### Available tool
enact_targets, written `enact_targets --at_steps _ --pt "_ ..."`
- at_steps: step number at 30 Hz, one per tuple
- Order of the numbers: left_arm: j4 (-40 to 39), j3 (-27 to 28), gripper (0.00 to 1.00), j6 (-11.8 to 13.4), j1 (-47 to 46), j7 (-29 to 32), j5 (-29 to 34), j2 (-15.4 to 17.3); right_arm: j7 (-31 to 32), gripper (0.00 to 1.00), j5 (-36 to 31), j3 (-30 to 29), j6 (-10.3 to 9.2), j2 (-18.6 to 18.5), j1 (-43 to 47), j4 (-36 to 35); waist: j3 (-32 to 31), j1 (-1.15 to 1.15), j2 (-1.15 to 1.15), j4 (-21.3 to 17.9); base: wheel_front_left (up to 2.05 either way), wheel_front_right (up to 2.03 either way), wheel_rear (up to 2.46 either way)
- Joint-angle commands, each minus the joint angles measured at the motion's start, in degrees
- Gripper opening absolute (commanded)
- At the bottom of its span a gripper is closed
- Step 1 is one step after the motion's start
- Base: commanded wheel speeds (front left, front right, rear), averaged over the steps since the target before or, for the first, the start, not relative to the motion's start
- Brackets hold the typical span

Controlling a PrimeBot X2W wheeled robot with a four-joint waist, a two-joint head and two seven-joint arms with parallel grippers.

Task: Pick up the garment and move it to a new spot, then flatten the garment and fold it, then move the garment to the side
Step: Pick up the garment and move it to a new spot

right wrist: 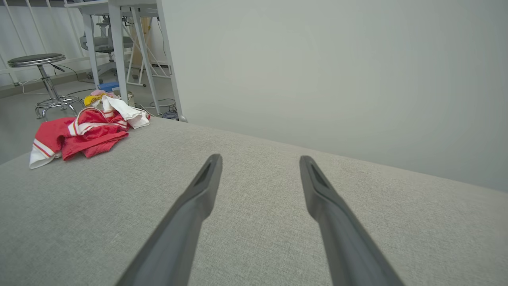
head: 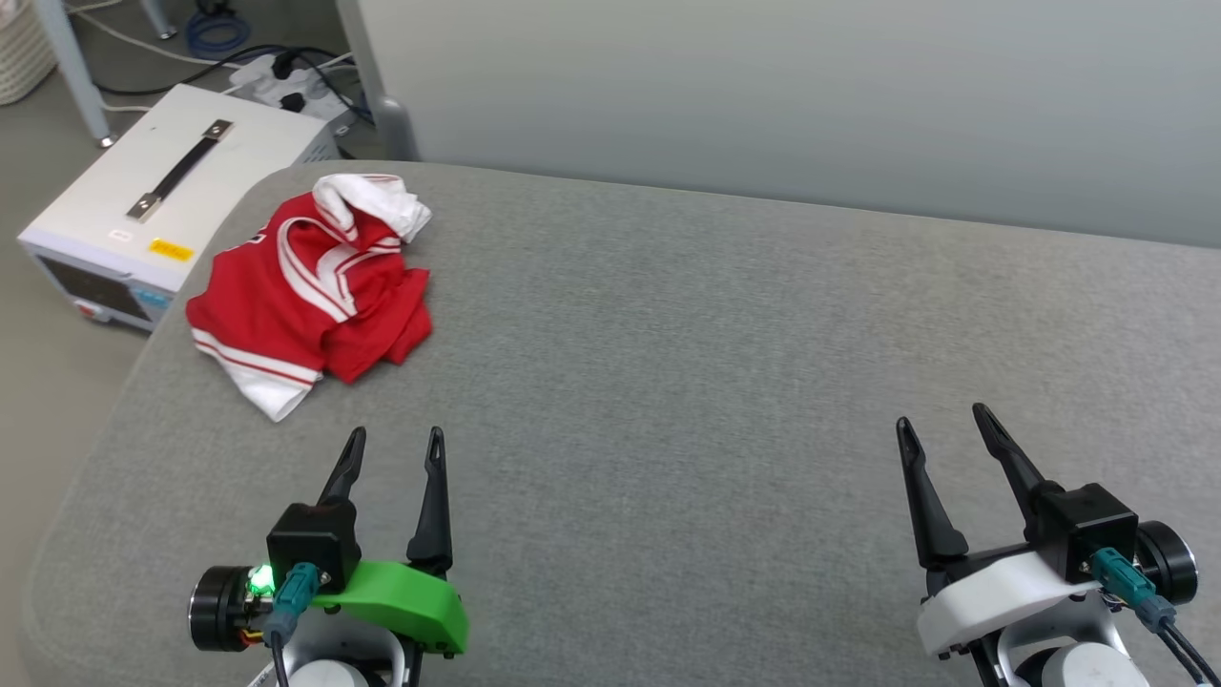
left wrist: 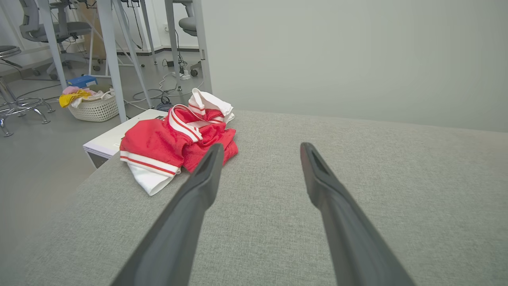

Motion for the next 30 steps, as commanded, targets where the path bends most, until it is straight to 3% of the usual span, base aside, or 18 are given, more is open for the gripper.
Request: enact_targets --at_steps 1,17,30 --pt "0.2 -0.2 1.00 -0.2 0.4 -0.7 -0.4 -0.2 -0.7 1.00 0.5 0.2 -0.03 -0.1 0.9 0.0 -0.1 0.00 0.00 2.6 0.00 0.00 0.00" --pt "0.9 -1.6 1.00 -0.3 0.6 -2.6 -1.5 -0.2 -2.6 1.00 0.6 1.6 -0.03 -0.1 1.1 0.3 0.3 0.00 0.00 11.4 0.00 0.00 0.00" --pt "1.3 -2.2 1.00 -0.2 0.7 -4.1 -2.4 -0.2 -4.1 1.00 1.0 2.5 -0.04 -0.1 1.1 0.5 0.8 0.00 0.00 16.0 0.00 0.00 0.00"
